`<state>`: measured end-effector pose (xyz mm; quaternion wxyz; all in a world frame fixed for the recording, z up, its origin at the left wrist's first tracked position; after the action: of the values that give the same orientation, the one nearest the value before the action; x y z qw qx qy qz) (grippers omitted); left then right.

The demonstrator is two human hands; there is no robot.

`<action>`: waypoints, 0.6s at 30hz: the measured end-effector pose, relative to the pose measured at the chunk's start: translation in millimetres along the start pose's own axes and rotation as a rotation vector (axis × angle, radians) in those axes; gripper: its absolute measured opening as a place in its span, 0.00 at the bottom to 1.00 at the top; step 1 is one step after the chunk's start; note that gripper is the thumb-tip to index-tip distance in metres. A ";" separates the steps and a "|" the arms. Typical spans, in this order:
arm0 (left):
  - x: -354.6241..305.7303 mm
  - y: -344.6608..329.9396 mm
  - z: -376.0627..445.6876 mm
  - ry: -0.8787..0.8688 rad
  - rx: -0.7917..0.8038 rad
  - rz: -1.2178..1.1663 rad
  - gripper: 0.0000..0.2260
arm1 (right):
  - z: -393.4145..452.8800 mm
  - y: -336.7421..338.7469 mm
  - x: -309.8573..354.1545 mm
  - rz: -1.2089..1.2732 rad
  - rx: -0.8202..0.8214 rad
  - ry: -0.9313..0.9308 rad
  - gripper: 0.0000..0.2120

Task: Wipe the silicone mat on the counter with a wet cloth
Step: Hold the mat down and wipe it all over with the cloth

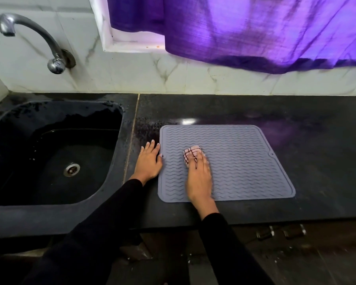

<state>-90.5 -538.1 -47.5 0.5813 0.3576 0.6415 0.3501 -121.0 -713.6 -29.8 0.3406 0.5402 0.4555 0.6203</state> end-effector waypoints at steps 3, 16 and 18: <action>-1.6 0.2 -14.9 0.006 -0.018 -0.049 0.21 | 2.8 1.7 -9.5 0.007 0.059 0.081 0.36; -11.9 -15.1 -34.3 0.008 -0.120 0.061 0.28 | 24.1 27.8 -1.3 0.851 0.002 -0.200 0.25; -11.8 -14.2 -34.1 0.013 -0.117 0.053 0.28 | 4.6 17.7 13.9 0.608 0.027 -0.083 0.29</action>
<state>-124.4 -556.5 -51.3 0.5877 0.3376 0.6139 0.4046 -117.8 -706.3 -8.3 0.1507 0.6809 0.2670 0.6652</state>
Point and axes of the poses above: each hand's wrist, its own z-axis towards the middle knuckle, its own y-axis out of the back of the hand, x = y × z, the point moved 1 cm from there along z, towards the middle knuckle, and after that the axes turned 8 degrees about x, right-handed, at the moved point
